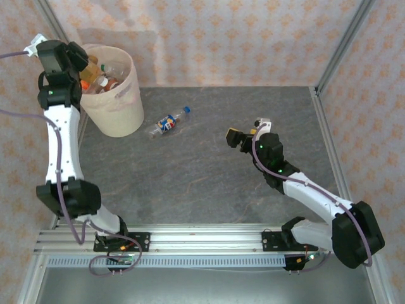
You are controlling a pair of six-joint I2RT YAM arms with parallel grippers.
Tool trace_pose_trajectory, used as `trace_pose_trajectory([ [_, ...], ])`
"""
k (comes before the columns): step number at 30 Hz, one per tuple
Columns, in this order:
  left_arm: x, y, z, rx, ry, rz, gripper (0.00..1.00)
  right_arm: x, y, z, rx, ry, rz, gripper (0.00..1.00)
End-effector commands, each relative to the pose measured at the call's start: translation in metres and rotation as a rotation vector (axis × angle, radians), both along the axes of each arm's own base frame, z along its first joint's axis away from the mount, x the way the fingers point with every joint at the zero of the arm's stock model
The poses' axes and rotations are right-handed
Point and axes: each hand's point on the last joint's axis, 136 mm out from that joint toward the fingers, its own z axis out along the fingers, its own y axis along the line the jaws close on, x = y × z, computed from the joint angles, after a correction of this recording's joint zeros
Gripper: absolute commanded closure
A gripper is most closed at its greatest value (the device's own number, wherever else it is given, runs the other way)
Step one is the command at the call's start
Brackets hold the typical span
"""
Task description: Put the plastic bottles in the bin
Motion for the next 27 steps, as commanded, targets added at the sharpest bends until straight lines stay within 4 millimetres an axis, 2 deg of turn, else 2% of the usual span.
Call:
trace_pose_trajectory([
  [1,0.005,0.005,-0.019,-0.033,0.106,-0.013,0.54,0.003,0.003,0.016,0.034,-0.025,-0.001,0.01],
  [5,0.007,0.003,-0.06,-0.097,0.219,-0.022,0.53,0.004,0.002,0.014,0.036,-0.019,-0.01,0.01],
  [6,0.006,0.003,-0.067,-0.111,0.234,-0.015,0.48,0.005,0.002,0.014,0.038,-0.017,-0.01,0.01],
  [8,0.005,0.005,-0.077,-0.127,0.267,-0.006,0.29,0.005,0.004,0.015,0.038,-0.016,-0.004,0.01],
  [9,0.004,0.006,-0.077,-0.133,0.277,-0.006,0.21,0.005,0.005,0.014,0.039,-0.012,0.001,0.01],
  [11,0.002,0.007,-0.067,-0.127,0.278,-0.005,0.12,0.005,0.005,0.013,0.035,-0.009,0.005,0.01],
  [14,-0.004,0.005,-0.036,-0.087,0.238,-0.02,0.01,0.005,0.005,0.012,0.031,-0.004,0.004,0.01],
  [18,-0.009,-0.007,-0.003,-0.078,0.168,-0.072,0.0,0.006,0.005,0.008,0.035,0.003,0.0,0.01],
  [20,0.002,-0.019,-0.005,-0.112,0.137,-0.148,0.0,0.007,0.006,0.006,0.04,0.008,0.0,0.01],
  [23,0.025,-0.042,-0.026,-0.135,0.171,-0.268,0.0,0.007,0.01,0.009,0.053,0.005,0.015,0.01],
  [24,0.031,-0.05,-0.033,-0.125,0.2,-0.293,0.0,0.009,0.011,0.001,0.044,0.023,0.017,0.01],
  [27,0.044,-0.071,-0.071,-0.142,0.301,-0.335,0.0,0.009,0.011,0.0,0.043,0.028,0.017,0.01],
])
